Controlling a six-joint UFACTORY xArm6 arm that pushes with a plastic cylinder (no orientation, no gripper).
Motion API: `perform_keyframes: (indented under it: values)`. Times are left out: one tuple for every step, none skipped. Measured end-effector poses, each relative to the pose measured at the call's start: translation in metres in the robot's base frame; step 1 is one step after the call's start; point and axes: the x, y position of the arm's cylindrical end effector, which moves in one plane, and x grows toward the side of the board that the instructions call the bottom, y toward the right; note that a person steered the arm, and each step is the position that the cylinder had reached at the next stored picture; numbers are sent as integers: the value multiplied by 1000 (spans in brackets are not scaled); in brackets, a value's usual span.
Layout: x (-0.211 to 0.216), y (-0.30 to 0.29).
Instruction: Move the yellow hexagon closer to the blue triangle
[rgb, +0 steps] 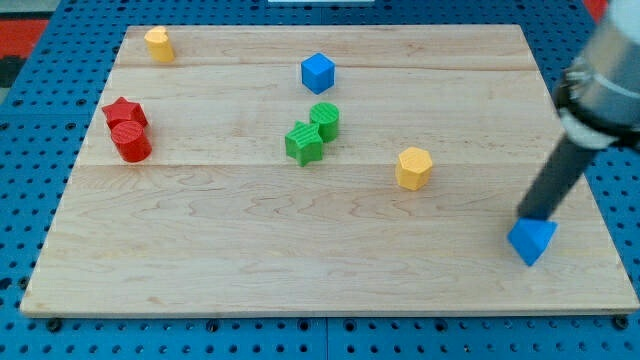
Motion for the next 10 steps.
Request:
perform_keyframes:
  values:
    - [0,-25]
    - [-45,-45]
    - [-98,-49]
    - [-106,-110]
    - [-65,-141]
    - [-48,-89]
    - [-70,-102]
    - [-99,-82]
    - [-86,-13]
    - [-45,-4]
